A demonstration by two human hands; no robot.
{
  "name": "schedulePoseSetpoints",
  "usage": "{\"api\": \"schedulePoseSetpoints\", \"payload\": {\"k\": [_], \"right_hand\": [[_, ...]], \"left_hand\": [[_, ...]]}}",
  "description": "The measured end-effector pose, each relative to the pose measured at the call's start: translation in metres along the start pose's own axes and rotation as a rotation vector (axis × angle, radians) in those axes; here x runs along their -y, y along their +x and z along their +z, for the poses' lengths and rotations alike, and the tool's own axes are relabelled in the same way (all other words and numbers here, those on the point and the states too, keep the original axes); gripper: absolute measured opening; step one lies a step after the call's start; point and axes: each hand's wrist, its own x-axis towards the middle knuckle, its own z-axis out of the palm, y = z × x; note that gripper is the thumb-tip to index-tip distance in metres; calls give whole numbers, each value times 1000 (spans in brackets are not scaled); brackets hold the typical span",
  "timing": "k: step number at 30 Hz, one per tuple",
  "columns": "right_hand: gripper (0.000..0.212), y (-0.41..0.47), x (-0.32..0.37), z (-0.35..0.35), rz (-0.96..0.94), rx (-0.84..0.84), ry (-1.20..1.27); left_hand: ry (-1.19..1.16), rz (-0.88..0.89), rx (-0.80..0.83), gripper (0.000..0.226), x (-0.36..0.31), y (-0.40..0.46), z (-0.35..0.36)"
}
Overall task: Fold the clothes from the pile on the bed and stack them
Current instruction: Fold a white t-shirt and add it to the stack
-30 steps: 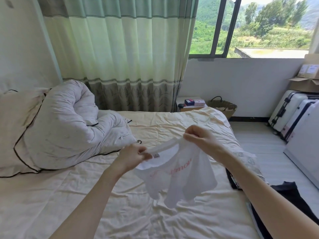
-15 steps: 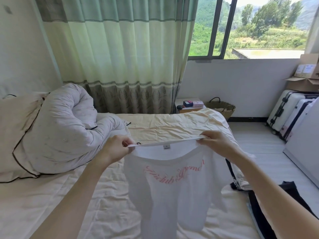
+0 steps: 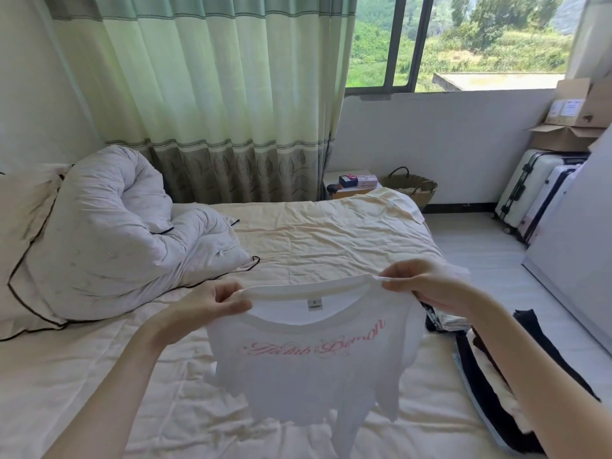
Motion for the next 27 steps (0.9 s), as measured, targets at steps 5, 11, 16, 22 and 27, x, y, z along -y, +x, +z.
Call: {"api": "schedulePoseSetpoints", "payload": {"k": [5, 11, 16, 22, 27], "right_hand": [[7, -25, -41, 16, -89, -307, -424], [14, -56, -103, 39, -60, -492, -654], [19, -77, -113, 40, 28, -413, -411], [13, -91, -70, 19, -165, -469, -331], [14, -43, -61, 8, -195, -553, -613]], "left_hand": [[85, -90, 72, 17, 27, -21, 14], [352, -102, -324, 16, 73, -27, 64], [249, -52, -334, 12, 84, -37, 76], [217, 59, -416, 12, 56, -33, 49], [345, 113, -429, 20, 47, 9, 29]]}}
